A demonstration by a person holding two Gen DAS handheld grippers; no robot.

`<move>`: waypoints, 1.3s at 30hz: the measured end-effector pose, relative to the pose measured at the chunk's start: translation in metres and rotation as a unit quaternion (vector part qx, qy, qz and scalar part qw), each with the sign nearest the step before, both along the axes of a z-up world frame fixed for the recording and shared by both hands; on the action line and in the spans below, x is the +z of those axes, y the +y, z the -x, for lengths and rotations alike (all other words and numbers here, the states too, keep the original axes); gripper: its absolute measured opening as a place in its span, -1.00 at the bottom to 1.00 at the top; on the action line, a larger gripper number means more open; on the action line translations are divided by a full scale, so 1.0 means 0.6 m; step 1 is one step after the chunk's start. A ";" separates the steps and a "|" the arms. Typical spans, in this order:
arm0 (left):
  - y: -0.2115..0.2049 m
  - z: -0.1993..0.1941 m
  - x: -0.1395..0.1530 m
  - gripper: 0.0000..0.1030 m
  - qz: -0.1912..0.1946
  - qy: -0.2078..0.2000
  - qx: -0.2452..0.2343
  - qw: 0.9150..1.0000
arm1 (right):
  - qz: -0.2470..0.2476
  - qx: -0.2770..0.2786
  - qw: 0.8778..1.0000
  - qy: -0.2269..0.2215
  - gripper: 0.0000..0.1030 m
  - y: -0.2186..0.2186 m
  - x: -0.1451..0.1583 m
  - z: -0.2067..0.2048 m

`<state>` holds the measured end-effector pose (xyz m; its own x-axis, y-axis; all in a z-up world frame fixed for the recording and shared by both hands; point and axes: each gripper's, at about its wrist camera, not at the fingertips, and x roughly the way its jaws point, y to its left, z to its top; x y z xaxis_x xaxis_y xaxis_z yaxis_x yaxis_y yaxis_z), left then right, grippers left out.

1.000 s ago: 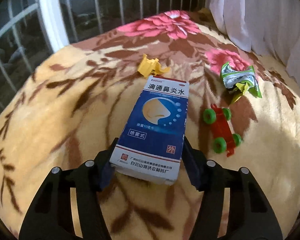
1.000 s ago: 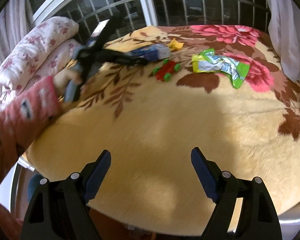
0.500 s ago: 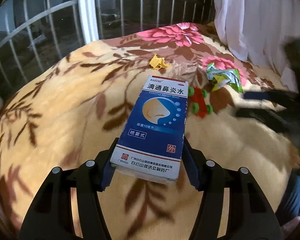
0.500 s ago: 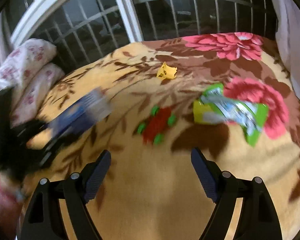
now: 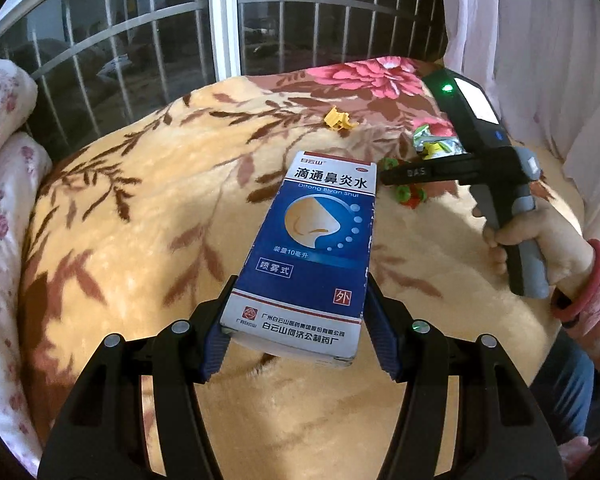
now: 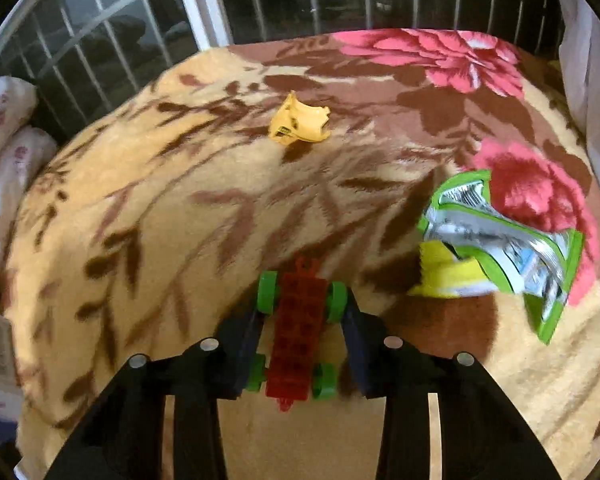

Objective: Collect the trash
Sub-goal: 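Grasp the blue nasal-spray box with the left gripper while the right gripper grasps the red toy car, then carry the blue box and toy car to the orange bin and release both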

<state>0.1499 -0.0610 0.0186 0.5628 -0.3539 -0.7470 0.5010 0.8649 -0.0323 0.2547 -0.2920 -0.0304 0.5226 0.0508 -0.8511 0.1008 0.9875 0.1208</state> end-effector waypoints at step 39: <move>0.014 0.441 -0.053 0.13 -0.025 0.043 -0.036 0.998 | 0.020 0.202 0.976 -0.074 -0.24 0.110 0.076 0.620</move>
